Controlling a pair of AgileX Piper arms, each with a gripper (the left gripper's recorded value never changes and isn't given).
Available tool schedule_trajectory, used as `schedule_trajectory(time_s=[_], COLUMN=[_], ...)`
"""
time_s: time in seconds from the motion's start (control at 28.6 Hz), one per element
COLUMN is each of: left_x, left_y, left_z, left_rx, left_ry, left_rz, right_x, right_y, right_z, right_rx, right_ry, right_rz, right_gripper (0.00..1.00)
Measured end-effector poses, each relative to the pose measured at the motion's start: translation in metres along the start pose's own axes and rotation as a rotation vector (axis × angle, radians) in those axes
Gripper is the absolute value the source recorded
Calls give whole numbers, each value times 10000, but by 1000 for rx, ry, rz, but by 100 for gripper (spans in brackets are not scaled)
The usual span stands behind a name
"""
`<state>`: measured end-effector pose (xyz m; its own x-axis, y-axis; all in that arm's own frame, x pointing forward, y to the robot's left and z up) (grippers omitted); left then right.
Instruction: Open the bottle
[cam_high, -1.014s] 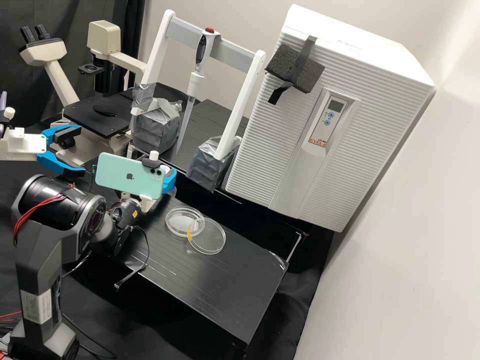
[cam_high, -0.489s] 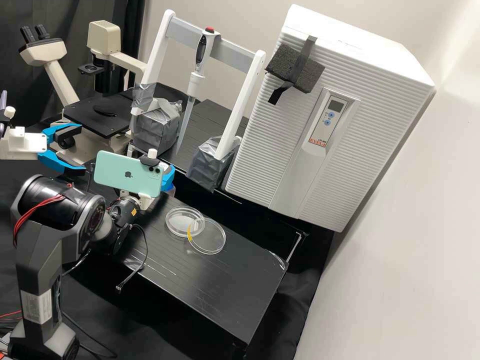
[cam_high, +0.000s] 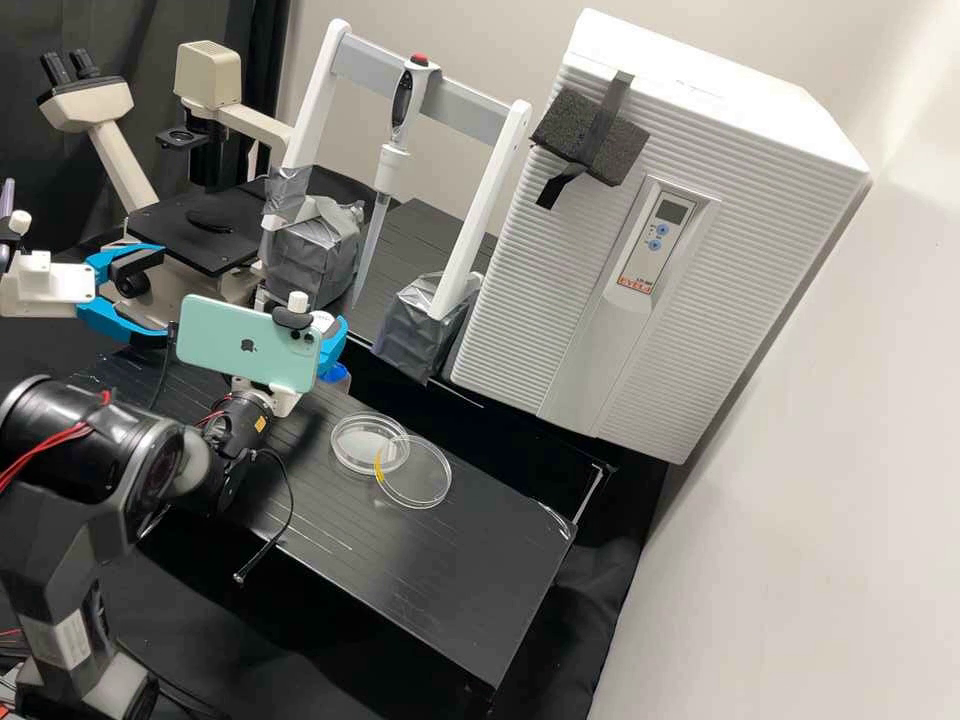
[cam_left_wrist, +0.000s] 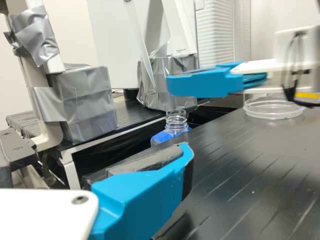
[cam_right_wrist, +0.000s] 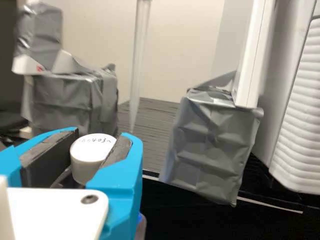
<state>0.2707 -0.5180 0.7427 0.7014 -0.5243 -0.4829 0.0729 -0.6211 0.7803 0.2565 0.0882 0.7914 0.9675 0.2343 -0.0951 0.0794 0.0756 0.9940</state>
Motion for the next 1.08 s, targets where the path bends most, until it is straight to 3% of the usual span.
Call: schedule_trajectory(time_s=[0.31,0.49,0.77,0.91,0.98,1.08], left_x=[16,47,86,91,91,91], left_y=[10,31,8,6,6,6], left_z=[7,26,70,81,81,81], left_rx=[-1,5,10,10,29,31], left_ry=[0,-12,-20,-24,-24,-24], left_rz=[5,12,-18,-19,-19,-19], right_x=[-321,-512,-624,-661,-677,-693], right_y=[-136,-184,-193,-224,-236,-248], right_z=[-85,-62,5,27,35,45], right_rx=[-40,-14,-14,3,1,2], right_ry=[69,74,51,45,42,38], right_rz=[-92,-126,-135,-153,-160,-165], right_gripper=[0,0,0,0,0,0])
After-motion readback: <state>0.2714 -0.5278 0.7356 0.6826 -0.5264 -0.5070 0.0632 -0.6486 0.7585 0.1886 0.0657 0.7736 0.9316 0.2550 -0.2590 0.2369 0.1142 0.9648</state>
